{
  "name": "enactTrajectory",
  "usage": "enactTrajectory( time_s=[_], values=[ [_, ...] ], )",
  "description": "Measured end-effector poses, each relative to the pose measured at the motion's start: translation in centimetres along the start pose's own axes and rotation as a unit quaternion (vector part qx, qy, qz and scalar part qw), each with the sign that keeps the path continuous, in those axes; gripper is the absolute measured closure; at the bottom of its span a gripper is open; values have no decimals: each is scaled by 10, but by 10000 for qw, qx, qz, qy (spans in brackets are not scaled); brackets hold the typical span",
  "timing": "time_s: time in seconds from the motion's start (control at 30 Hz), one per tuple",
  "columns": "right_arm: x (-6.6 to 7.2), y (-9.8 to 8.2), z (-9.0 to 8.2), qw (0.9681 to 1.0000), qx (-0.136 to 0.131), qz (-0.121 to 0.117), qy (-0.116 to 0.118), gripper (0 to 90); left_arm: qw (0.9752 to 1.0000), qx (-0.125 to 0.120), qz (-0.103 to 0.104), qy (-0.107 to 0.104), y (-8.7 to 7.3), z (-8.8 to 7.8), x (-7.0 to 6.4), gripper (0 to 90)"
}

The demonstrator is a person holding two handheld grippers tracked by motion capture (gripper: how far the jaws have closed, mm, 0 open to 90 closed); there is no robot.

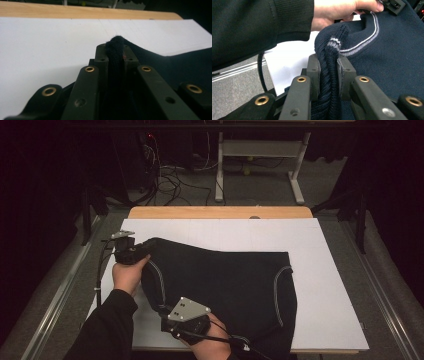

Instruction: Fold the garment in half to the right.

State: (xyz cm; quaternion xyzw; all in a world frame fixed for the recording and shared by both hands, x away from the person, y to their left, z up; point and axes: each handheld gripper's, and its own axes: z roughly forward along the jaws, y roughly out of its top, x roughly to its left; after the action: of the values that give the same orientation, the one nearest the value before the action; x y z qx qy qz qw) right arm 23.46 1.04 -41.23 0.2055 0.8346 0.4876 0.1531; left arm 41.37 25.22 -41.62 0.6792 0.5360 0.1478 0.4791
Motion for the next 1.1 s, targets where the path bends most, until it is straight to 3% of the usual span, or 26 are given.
enactTrajectory(
  time_s=[0.2,0.33,0.43,0.8,1.1],
  values=[
    [4,8,-2,9999,-73,-101,5,760,9998,-165,73,55,5,-6,1,759],
    [5,10,3,9999,-46,-113,61,760,9998,-110,81,136,4,-8,8,759],
    [7,10,9,9998,-12,-147,97,760,9995,-80,205,237,3,-10,12,758],
    [19,19,30,9995,-21,-185,268,760,9989,-147,84,448,-4,-29,35,758],
    [31,29,44,9988,-109,-221,421,759,9976,-201,107,649,-4,-48,50,758]
  ],
)
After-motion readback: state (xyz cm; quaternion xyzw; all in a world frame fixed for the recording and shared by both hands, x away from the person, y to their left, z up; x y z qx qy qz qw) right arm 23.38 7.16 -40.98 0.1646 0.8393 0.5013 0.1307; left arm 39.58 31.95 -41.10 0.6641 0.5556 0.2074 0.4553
